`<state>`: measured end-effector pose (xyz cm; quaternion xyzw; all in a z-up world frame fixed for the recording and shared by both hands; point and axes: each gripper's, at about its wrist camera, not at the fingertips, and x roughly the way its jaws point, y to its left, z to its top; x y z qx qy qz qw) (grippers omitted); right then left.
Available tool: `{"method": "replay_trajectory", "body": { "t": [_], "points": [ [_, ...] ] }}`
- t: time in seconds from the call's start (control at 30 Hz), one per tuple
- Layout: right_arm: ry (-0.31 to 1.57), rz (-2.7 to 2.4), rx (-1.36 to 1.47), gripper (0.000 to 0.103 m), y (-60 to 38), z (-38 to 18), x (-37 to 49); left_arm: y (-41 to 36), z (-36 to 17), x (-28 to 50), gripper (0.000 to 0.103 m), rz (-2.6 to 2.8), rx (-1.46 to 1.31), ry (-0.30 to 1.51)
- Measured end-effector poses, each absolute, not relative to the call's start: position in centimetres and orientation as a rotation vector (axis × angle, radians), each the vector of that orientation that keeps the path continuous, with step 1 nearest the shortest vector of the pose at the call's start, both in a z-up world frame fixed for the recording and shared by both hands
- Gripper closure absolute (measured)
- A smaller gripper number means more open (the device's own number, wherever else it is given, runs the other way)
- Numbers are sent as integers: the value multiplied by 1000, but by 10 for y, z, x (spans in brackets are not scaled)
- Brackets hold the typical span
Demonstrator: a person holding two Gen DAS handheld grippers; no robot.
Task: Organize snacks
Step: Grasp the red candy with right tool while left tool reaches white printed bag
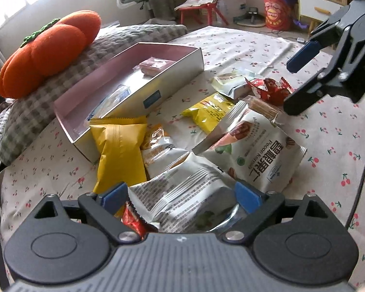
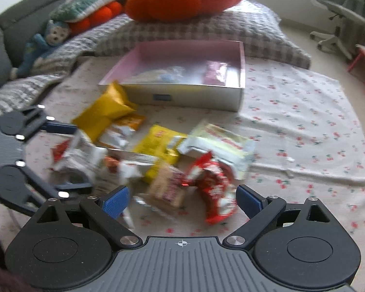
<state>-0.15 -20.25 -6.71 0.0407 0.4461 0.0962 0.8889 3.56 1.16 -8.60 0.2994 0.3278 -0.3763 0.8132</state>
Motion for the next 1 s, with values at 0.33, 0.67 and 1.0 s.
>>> {"method": "replay_trajectory", "body": {
  "t": [0.33,0.67,1.0],
  "points": [
    [956,76,119,7,-219,-78,13,4,-86,34,26,-776,640,724],
    [995,23,131,15,-232,-92,21,9,-79,28,42,-820,549,818],
    [1007,26,100,48,-232,-96,23,18,-72,25,38,-855,528,874]
  ]
}}
